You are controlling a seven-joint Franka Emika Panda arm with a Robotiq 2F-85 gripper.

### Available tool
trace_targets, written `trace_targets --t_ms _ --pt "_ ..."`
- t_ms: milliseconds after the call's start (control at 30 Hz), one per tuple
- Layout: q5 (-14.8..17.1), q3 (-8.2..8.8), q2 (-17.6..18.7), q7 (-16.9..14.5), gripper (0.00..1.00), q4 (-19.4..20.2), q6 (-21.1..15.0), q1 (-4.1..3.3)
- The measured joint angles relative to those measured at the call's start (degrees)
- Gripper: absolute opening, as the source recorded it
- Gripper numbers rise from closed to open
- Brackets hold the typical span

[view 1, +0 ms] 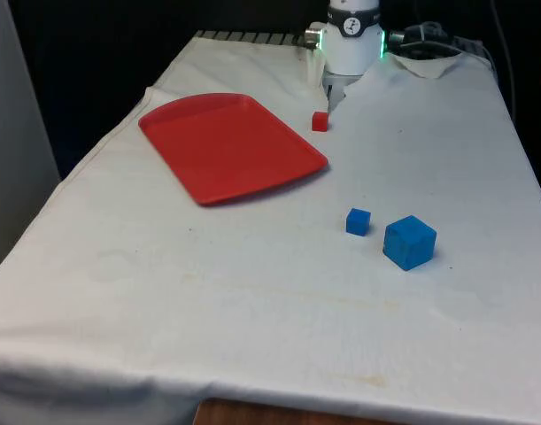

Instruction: Pick up the largest block and place it onto the tray.

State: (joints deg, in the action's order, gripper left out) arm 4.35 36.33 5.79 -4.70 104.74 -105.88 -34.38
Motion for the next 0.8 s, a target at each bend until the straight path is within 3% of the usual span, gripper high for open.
trace_targets --t_ms 400,800 --pt "2.6 0.11 6.1 -1.1 1.0 -2.6 -4.9 0.46" --pt "6.0 -0.29 9.9 -1.7 1.0 -3.9 -8.9 0.46"
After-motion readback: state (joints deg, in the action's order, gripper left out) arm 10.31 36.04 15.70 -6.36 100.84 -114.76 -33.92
